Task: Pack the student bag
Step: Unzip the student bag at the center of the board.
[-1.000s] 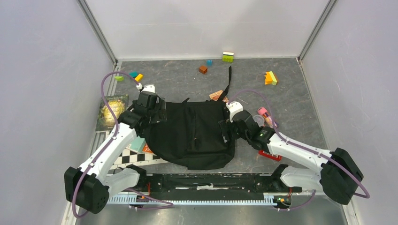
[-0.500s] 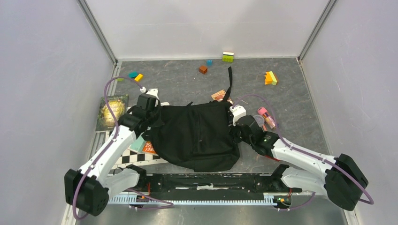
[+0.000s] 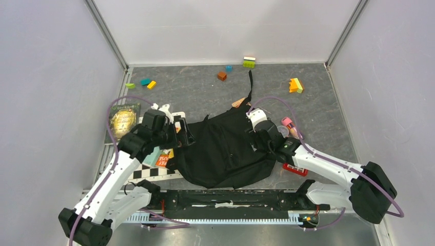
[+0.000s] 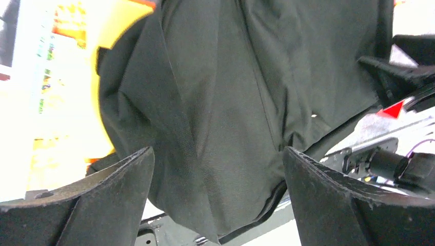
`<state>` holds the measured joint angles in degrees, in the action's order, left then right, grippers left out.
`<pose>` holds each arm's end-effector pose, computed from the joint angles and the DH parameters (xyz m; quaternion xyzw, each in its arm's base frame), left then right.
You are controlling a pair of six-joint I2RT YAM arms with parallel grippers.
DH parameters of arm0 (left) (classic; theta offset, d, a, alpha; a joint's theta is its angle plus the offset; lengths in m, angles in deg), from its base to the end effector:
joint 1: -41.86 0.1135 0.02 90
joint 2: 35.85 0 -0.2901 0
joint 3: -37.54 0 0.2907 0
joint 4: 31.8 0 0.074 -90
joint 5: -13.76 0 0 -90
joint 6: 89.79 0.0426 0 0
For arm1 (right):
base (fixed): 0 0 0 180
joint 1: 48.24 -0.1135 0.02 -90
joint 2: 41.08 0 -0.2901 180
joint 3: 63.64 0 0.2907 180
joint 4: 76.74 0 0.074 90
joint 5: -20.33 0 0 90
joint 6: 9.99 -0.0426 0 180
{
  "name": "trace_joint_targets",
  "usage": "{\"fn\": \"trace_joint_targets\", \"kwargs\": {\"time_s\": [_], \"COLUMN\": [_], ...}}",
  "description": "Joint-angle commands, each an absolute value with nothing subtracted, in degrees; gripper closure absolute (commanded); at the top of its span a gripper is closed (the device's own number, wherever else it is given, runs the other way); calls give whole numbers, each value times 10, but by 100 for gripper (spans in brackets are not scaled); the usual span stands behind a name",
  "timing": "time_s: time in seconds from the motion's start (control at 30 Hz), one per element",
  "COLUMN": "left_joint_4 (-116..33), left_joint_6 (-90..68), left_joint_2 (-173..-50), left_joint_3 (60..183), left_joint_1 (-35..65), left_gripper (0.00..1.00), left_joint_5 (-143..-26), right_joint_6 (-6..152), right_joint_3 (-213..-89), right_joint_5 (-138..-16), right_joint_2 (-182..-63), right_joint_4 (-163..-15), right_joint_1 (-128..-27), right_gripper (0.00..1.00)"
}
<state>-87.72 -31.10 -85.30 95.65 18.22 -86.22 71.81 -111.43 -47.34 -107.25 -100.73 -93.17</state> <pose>0.1780 -0.0860 0.2925 -0.0304 0.9278 -0.2393 0.2847 0.1972 0.1739 0.2108 -0.2086 0.8765 0.0187 0.4335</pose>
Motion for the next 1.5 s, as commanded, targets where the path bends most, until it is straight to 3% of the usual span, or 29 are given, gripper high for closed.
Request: {"fn": "trace_joint_targets", "kwargs": {"time_s": [0.0, 0.07, 0.2, 0.33, 0.63, 1.47], "left_joint_4": [-914, -896, -834, -803, -796, -771], "left_joint_6": [-280, -251, -190, -164, -127, -111], "left_joint_2": [-853, -877, -974, -1122, -1384, -1492], "left_joint_3": [1061, 1101, 1155, 1219, 1351, 1349], "left_joint_1": [181, 181, 182, 195, 200, 201], "left_gripper": [0, 0, 0, 0, 1, 50], "left_joint_5": [-772, -765, -779, -851, -872, -919], "right_joint_6": [719, 718, 714, 701, 669, 629], "right_joint_3": [-1142, -1143, -1146, -1146, -1141, -1090], "right_joint_5": [-467, -469, -473, -481, -556, -581], "right_joint_2": [-1056, -1048, -1031, -1011, -944, -905], "right_joint_4": [-999, -1001, -1010, -1023, -1044, -1065], "right_joint_1": [-932, -932, -933, -932, -933, -932], "right_gripper": [24, 15, 8, 6, 7, 18]}}
